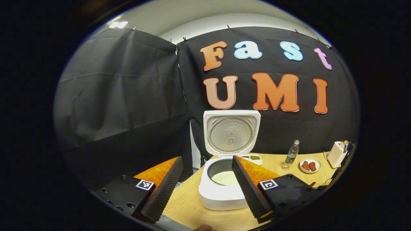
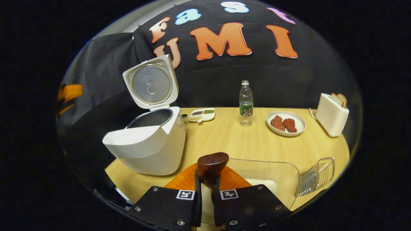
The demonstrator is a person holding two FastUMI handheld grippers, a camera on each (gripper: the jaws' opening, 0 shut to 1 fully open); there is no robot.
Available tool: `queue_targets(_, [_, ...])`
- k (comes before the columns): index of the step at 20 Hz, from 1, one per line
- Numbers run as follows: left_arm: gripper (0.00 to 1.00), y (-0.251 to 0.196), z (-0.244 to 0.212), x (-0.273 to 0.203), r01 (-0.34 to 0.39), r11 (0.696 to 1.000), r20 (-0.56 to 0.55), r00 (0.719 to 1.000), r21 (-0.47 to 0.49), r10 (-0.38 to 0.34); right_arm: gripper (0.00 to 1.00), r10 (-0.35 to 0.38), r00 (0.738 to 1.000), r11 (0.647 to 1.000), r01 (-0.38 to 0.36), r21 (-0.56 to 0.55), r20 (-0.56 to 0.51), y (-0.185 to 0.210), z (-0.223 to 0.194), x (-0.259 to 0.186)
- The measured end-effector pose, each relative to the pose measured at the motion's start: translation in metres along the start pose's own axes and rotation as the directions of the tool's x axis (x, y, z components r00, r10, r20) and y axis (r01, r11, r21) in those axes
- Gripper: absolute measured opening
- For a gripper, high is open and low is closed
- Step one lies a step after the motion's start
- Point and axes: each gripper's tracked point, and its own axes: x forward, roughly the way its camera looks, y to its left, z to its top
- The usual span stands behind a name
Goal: Close the left gripper, press the button to open the rice cooker; take a wooden spoon from the chopstick holder with the right hand, scoop a spoonful of rice and pour it into the rice cooker, then put the wooden spoon back into the chopstick holder.
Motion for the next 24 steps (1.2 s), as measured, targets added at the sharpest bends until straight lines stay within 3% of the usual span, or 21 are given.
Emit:
queue_targets(4, [1.0, 0.007, -0.004, 0.0, -0.007, 1.0, -0.01, 1.0, -0.001, 0.007, 0.15, 0.003, 0.999, 0.982, 0.003, 0.187, -0.035, -0.013, -0.001, 0.003])
queue_targets(8, [1.0, 0.007, -0.004, 0.002, -0.002, 1.0, -0.012, 1.0, 0.003, 0.002, 0.14, 0.014, 0.997, 0.933, 0.014, 0.359, -0.077, -0.03, -0.004, 0.003])
queue_targets(11, [1.0, 0.002, -0.003, 0.004, 0.012, 1.0, -0.009, 1.0, 0.009, -0.012, 0.15, 0.035, 0.996, 0.87, 0.012, 0.492, -0.086, -0.044, -0.005, 0.004])
queue_targets(17, [1.0, -0.011, -0.004, 0.003, 0.039, 0.999, -0.014, 0.999, 0.011, -0.038, 0.14, 0.094, 0.995, 0.702, -0.034, 0.711, -0.045, -0.076, -0.011, -0.008])
queue_targets(24, [1.0, -0.032, 0.007, 0.0, 0.063, 0.998, 0.008, 0.998, 0.026, -0.063, 0.14, 0.127, 0.991, 0.596, -0.114, 0.795, 0.047, -0.11, 0.013, -0.031])
